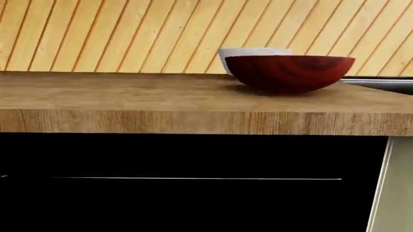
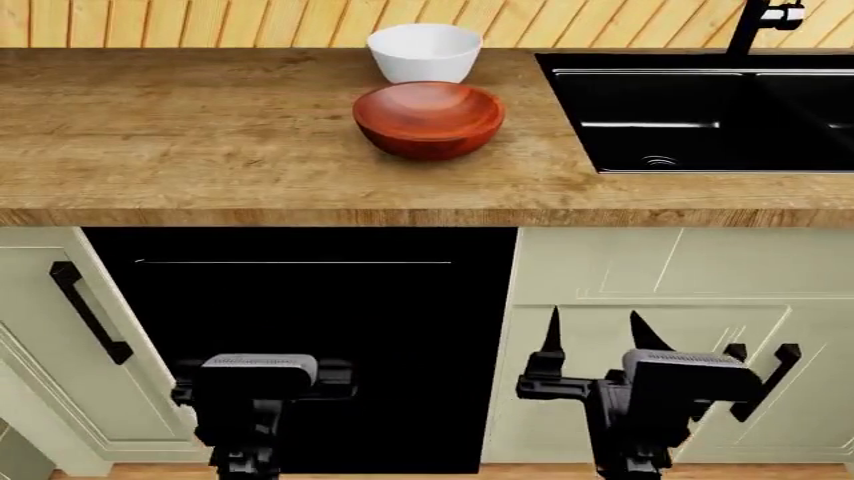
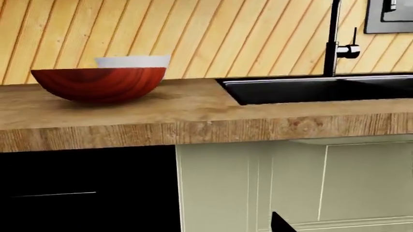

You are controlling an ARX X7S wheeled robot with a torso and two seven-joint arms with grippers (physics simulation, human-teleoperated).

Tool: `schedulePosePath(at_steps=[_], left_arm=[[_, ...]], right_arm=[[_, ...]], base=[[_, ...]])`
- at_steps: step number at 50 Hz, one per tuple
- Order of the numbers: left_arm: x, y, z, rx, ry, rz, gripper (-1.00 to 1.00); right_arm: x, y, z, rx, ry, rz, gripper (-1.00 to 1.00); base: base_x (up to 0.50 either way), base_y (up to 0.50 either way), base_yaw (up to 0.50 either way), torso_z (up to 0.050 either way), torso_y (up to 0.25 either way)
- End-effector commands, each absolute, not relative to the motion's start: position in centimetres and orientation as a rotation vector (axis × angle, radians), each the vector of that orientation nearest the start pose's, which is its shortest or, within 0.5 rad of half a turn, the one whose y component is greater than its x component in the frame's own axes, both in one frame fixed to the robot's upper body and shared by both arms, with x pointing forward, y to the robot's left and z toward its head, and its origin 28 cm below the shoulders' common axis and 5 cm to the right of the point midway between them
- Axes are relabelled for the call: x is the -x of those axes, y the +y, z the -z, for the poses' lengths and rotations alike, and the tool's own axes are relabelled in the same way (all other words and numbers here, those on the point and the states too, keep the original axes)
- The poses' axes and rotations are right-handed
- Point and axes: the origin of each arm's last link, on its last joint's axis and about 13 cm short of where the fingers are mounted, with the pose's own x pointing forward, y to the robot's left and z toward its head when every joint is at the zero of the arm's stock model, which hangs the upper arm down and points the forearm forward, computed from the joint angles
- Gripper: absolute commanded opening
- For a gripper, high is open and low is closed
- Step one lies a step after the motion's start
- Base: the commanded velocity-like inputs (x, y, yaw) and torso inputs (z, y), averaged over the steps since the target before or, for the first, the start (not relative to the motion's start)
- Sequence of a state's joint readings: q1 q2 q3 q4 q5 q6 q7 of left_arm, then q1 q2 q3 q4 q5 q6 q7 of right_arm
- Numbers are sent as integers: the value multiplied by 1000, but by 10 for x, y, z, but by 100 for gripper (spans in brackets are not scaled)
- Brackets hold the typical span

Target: Stack the bowls in the sink.

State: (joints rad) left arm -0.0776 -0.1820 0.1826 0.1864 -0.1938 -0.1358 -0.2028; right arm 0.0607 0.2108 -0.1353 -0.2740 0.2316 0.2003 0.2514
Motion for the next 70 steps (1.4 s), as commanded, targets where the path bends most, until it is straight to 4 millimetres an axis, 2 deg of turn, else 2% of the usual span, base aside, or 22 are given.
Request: schedulePosePath(at_steps=[1, 6, 12, 15, 20, 26, 33, 42, 50, 58, 63, 70], left_arm=[[-239, 203, -115, 58, -220, 49, 100], [-250, 206, -141, 55, -257, 75, 100], [-272, 210, -176, 19, -298, 105, 100], [-281, 211, -187, 5, -274, 124, 100], [-295, 211, -206, 38, -235, 157, 100], [-324, 213, -236, 27, -217, 157, 100], [-351, 214, -269, -7, -195, 199, 100], [-371, 223, -309, -17, -69, 175, 100], [-396, 227, -332, -30, 35, 168, 100], [-418, 230, -352, 6, 114, 148, 100], [-417, 233, -365, 37, 143, 129, 100], [-414, 241, -363, 95, 189, 91, 100]], right_arm=[[-229, -111, -129, -31, -210, 33, 100], [-235, -111, -159, -23, -251, 0, 100], [-255, -113, -201, 13, -290, -20, 100], [-263, -112, -215, 26, -305, -30, 100], [-278, -111, -228, 47, -310, -36, 100], [-304, -113, -248, 99, -316, -55, 100], [-330, -113, -279, 171, -336, -75, 100], [-362, -113, -301, 120, -172, -98, 100], [-387, -120, -329, 112, -118, -87, 100], [-411, -132, -348, 51, -24, -87, 100], [-422, -134, -357, 31, 14, -88, 100], [-422, -136, -360, -12, 52, -78, 100]], base=[[0, 0, 0, 0, 0], [0, 0, 0, 0, 0], [0, 0, 0, 0, 0], [0, 0, 0, 0, 0], [0, 0, 0, 0, 0], [0, 0, 0, 0, 0], [0, 0, 0, 0, 0], [0, 0, 0, 0, 0], [0, 0, 0, 0, 0], [0, 0, 0, 0, 0], [0, 0, 0, 0, 0], [0, 0, 0, 0, 0]])
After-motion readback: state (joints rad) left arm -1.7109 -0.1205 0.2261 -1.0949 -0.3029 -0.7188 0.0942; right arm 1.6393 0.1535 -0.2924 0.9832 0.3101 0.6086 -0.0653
